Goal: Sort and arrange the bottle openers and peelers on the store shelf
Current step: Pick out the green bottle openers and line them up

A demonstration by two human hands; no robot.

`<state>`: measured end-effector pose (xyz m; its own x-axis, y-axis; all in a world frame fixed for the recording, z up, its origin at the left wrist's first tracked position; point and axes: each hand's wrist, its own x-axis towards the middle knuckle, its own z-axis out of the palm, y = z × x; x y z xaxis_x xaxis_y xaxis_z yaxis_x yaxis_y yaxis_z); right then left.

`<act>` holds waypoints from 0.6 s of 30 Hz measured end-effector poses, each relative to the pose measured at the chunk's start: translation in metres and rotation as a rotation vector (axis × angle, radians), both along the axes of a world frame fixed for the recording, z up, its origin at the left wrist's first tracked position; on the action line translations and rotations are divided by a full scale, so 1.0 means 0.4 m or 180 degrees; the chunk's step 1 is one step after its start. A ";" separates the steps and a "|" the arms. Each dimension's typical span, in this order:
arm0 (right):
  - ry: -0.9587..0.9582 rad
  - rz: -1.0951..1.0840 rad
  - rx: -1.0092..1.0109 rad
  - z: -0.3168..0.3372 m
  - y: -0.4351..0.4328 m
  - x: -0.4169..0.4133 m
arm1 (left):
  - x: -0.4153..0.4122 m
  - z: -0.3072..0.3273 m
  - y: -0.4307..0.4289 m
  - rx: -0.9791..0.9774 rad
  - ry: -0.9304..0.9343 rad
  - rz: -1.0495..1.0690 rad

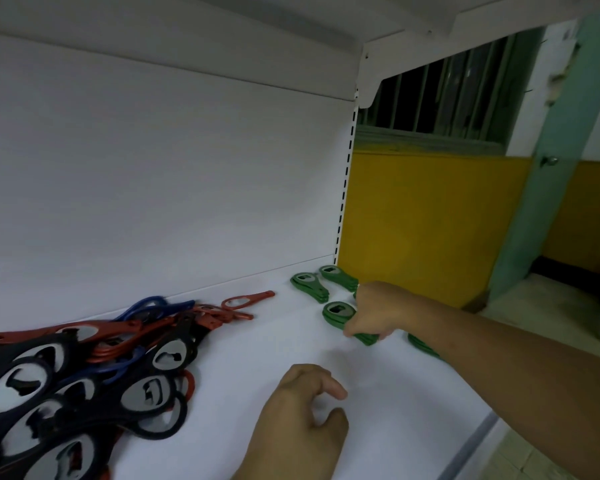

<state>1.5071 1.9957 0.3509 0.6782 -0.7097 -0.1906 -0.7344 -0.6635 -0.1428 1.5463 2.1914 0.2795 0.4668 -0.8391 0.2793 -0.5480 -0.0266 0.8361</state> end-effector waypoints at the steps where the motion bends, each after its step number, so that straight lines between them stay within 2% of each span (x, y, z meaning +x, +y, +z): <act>1: -0.0046 -0.0006 0.0023 -0.002 -0.001 0.001 | 0.002 0.000 0.000 0.0028 -0.0041 0.0007; 6: -0.0205 -0.0090 0.0228 -0.004 -0.012 0.008 | 0.000 0.001 -0.001 0.0019 -0.0078 0.0031; 9: -0.0029 -0.0069 0.0125 0.007 -0.007 0.004 | -0.006 0.005 0.002 -0.0038 -0.0096 0.0072; 12: 0.0395 0.0209 -0.0904 0.054 0.019 -0.007 | -0.012 0.009 0.008 -0.0017 -0.0122 0.0077; 14: 0.0250 0.0410 -0.1445 0.081 0.048 -0.010 | -0.017 0.008 0.010 -0.0149 -0.0143 0.0078; 16: -0.0001 0.0582 -0.1201 0.085 0.089 -0.008 | -0.022 0.016 0.021 -0.0282 -0.0219 0.0114; 18: -0.0309 0.0794 -0.0455 0.058 0.132 0.003 | -0.017 0.024 0.028 -0.0444 -0.0235 0.0094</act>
<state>1.5084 2.0484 0.3742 0.8451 -0.5339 -0.0265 -0.5338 -0.8401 -0.0964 1.5393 2.2028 0.2890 0.4647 -0.7760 0.4265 -0.6087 0.0700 0.7903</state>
